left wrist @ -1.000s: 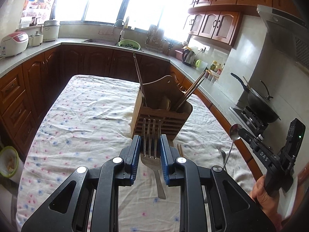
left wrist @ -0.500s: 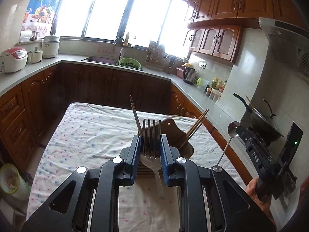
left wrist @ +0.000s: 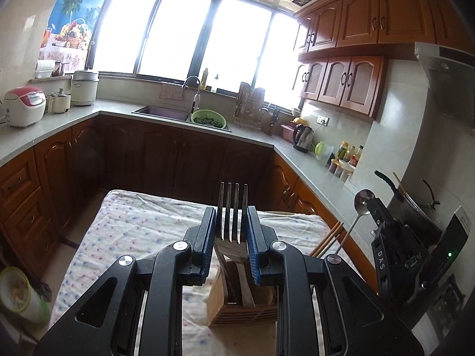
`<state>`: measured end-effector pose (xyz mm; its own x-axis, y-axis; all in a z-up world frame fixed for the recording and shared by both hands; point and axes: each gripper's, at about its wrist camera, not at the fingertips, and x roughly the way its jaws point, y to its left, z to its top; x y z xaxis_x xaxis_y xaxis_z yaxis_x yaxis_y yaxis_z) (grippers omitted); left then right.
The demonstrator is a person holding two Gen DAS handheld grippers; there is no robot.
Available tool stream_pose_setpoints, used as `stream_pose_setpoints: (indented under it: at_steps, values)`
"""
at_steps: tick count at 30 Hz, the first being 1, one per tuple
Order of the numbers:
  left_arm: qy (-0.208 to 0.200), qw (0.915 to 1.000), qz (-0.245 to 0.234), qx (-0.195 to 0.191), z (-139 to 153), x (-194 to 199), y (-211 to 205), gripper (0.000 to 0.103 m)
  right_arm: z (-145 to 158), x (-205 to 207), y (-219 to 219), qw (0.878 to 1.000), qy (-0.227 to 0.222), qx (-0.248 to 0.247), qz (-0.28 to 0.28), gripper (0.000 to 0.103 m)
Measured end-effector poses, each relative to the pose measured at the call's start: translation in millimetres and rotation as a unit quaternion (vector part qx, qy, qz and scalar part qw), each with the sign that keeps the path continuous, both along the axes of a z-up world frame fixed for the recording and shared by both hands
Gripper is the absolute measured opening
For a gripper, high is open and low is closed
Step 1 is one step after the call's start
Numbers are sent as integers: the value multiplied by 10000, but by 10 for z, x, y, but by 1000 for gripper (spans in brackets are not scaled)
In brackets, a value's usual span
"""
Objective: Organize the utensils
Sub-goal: 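Lift the held fork and spoon and carry them above the wooden holder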
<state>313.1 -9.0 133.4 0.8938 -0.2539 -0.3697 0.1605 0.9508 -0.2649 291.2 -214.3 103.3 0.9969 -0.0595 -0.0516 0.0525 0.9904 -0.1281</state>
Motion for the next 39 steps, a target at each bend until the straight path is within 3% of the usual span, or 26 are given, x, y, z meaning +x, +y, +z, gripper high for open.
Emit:
stream_pose_setpoints:
  at_steps: [6,15,25,33,39]
  values:
    - [105,9999,108,-31,-188,295,-62,19,-201,214,182,9987,-101,-491,-52,2]
    - [352,9992,25,204,-614,394,-269,19,-541,140,262,9981,145,-558,230,2]
    - [705,9968,-199,323,-941,430,-412,19,-674,81,116,9972,576,-220,431,3]
    - [756,9946,-312,636,-1024,380,-560,18,-829,59,50,9939,977,36,518,4]
    - [902,9937,-353,568,-1073,403,-530,17,-812,76,-27,9912,1171,232,572,5]
